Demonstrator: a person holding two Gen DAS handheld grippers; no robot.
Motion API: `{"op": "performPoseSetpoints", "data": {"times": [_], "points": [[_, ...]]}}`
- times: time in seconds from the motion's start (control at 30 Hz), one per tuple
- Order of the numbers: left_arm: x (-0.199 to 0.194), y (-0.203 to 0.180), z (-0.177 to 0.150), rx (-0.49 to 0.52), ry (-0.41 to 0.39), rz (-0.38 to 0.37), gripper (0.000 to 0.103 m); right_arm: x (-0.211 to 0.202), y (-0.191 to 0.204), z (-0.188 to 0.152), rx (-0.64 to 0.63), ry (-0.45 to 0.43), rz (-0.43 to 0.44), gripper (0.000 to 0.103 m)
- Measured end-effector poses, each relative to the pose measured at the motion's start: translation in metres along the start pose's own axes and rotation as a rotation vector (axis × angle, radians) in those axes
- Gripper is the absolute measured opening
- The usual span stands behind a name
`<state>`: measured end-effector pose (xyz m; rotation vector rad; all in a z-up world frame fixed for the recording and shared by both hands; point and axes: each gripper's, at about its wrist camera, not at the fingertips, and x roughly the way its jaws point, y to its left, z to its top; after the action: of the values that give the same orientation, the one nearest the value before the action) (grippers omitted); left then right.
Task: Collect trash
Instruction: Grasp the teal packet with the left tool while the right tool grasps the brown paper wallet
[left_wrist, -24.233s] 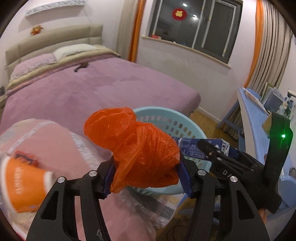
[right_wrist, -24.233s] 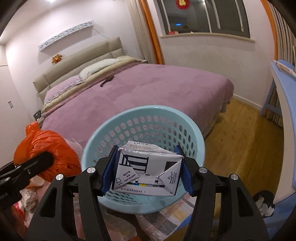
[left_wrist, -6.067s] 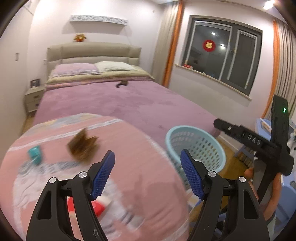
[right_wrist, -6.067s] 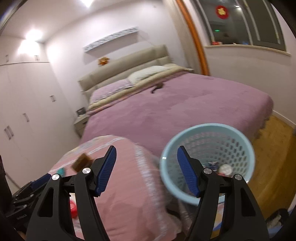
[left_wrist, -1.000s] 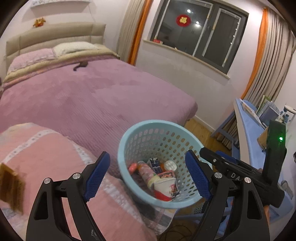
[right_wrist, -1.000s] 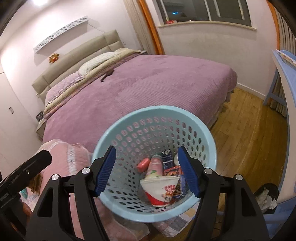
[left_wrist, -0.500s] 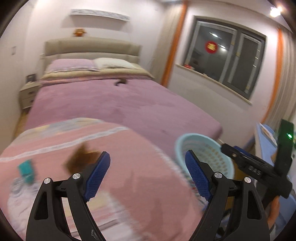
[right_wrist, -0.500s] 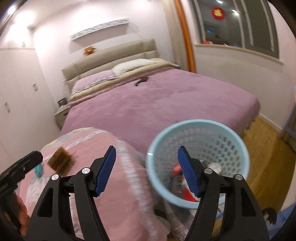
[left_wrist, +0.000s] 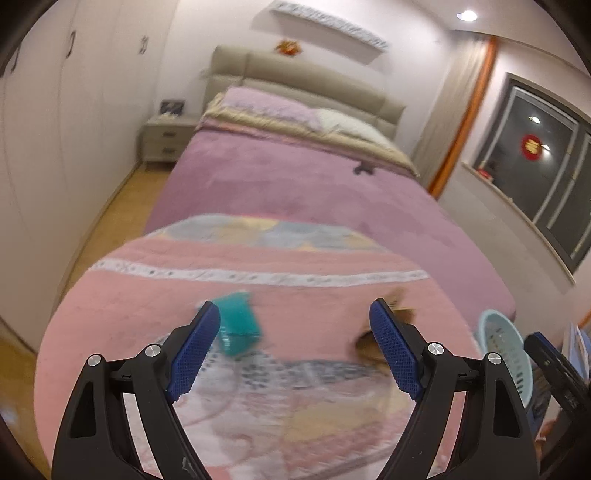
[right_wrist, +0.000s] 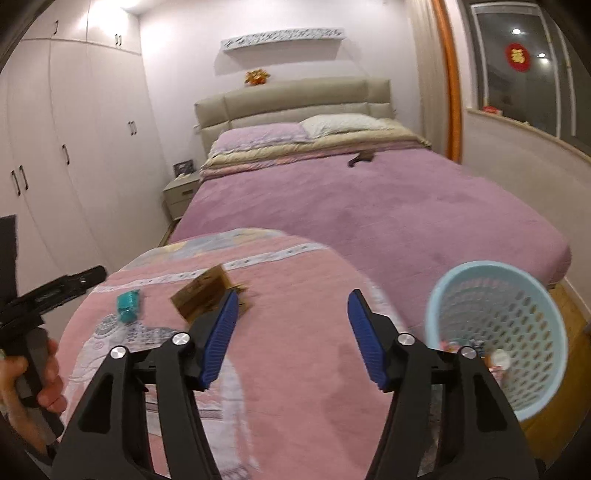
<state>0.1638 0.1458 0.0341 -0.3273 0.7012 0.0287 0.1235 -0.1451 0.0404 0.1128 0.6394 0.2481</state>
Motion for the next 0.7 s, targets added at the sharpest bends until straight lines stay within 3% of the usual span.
{"op": "performPoseSetpoints", "data": {"times": [0.23,0.3,0.43,0.53,0.6,0.7], "points": [[0.045,0.039,-0.006,-0.09,0.091,0.026,0.081,0.028,0.034,0.001,-0.038,0.049,0.044,0.057],[0.054,0.045,-0.008,-0.089,0.096,0.064,0.081,0.036,0.042,0.002,-0.047,0.061,0.055,0.057],[0.064,0.051,-0.013,-0.069,0.105,0.068,0.077,0.051,0.059,0.002,-0.062,0.087,0.075,0.057],[0.063,0.047,-0.019,-0.01,0.084,0.118,0.059,0.065,0.069,0.001,-0.065,0.107,0.088,0.057],[0.063,0.044,-0.021,0.006,0.089,0.104,0.039,0.074,0.076,-0.001,-0.065,0.12,0.08,0.057],[0.059,0.038,-0.023,0.045,0.075,0.116,0.039,0.091,0.078,-0.007,-0.035,0.155,0.073,0.057]]}}
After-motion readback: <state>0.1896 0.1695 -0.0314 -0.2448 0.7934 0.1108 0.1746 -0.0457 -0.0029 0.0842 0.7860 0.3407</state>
